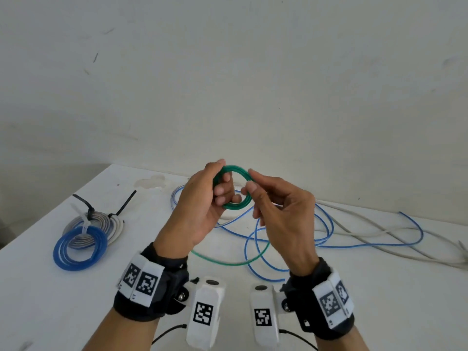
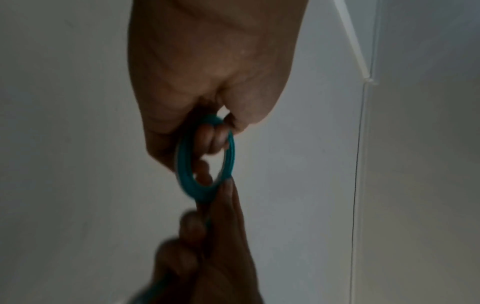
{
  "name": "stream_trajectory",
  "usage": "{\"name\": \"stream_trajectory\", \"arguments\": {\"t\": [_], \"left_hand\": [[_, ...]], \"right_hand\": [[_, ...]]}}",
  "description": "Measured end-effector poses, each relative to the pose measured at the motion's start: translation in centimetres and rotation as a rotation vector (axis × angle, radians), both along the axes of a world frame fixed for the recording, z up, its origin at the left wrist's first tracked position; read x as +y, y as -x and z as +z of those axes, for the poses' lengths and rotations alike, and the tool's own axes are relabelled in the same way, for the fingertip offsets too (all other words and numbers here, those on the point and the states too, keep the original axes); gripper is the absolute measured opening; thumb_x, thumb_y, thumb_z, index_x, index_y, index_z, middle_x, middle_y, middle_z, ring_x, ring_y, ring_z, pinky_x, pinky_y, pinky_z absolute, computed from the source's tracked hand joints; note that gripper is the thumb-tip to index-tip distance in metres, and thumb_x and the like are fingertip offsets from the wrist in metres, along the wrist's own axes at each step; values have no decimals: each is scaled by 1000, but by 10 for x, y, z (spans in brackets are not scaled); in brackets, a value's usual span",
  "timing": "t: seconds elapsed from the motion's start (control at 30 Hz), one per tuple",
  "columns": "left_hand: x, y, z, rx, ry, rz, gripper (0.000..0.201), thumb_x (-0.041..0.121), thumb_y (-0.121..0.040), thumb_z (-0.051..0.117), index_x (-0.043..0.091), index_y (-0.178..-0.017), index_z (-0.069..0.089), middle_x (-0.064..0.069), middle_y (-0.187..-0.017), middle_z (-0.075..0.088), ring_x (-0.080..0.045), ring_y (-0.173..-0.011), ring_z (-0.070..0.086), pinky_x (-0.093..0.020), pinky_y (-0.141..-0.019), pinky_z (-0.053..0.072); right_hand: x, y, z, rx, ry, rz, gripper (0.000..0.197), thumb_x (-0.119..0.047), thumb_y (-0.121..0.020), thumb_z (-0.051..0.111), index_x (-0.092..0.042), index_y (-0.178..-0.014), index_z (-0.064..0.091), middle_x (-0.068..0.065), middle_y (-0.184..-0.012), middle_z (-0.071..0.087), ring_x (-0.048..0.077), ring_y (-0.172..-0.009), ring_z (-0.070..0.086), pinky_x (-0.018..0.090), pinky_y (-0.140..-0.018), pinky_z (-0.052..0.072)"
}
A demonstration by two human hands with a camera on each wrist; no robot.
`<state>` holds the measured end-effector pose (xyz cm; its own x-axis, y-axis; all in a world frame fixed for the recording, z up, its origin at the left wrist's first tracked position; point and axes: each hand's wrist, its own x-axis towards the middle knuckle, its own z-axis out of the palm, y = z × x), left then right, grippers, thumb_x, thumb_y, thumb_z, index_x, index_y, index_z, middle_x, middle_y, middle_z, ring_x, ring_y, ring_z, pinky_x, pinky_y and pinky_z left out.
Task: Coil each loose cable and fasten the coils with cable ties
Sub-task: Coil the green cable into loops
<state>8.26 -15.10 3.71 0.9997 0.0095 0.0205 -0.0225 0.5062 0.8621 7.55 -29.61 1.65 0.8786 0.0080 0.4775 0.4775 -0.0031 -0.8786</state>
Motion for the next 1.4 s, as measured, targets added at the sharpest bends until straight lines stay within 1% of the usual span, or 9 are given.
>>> {"name": "stream_trajectory", "arguments": {"t": [0.13,0.27,0.4,0.57,0.67,0.87,1.07,1.27,1.4], "left_hand": [[2,3,2,20,-278,-115,40,22,-105,39,7,-71,53,-2,-50,33,-16,-44,27,-28,-61,54],[-5,8,-1,9,-458,-173,57,32,-107,43,21,-55,64,5,-54,33,-8,-44,29,-24,-61,51],[-1,6,-2,-63,-521,-79,46,33,-106,46,13,-66,54,5,-59,31,-11,-52,32,-25,-58,46],[0,7,-2,-120,-514,-13,49,35,-107,42,14,-63,42,6,-57,29,-11,-52,30,-23,-56,42],[1,8,0,-163,-532,-19,46,39,-105,43,13,-68,42,6,-60,29,-11,-55,31,-24,-58,43],[1,10,-3,-229,-507,-40,49,36,-106,44,26,-59,56,4,-65,30,-9,-57,34,-25,-61,44],[3,8,5,-147,-308,27,43,34,-106,44,15,-68,38,4,-60,21,-10,-50,23,-21,-54,39],[4,7,10,-70,26,74,43,37,-105,46,15,-68,42,6,-53,22,-18,-58,12,-24,-51,37],[8,6,8,-44,-8,43,42,29,-105,44,12,-67,47,3,-52,26,-13,-48,22,-27,-57,46]], "right_hand": [[-19,-4,9,-15,204,82,19,-14,-95,70,-29,-104,78,-7,-80,76,5,-63,58,20,-57,45],[-25,-1,12,-61,359,120,21,-8,-95,69,-25,-103,79,-22,-81,75,-3,-63,61,9,-62,41],[-22,-1,11,-61,342,90,22,-14,-95,69,-31,-106,79,-19,-86,76,7,-64,61,23,-58,51],[-13,3,9,-57,199,27,16,-18,-94,71,-31,-100,79,-10,-82,76,8,-55,57,17,-53,46],[-8,5,7,-72,161,-36,12,-21,-94,72,-28,-99,79,-8,-80,76,10,-59,59,28,-53,49],[-4,6,4,-68,166,-77,11,-25,-94,71,-29,-101,79,-5,-80,75,19,-66,60,43,-57,53],[-2,7,7,-28,85,-8,17,-16,-96,69,-24,-108,78,-2,-78,74,14,-59,60,28,-48,51],[15,13,0,-8,-57,2,20,-14,-87,78,-18,-107,77,-1,-79,75,15,-59,65,22,-45,48],[17,11,-5,-11,-65,-60,21,-14,-87,79,-23,-106,79,-6,-74,71,9,-56,55,21,-46,45]]}}
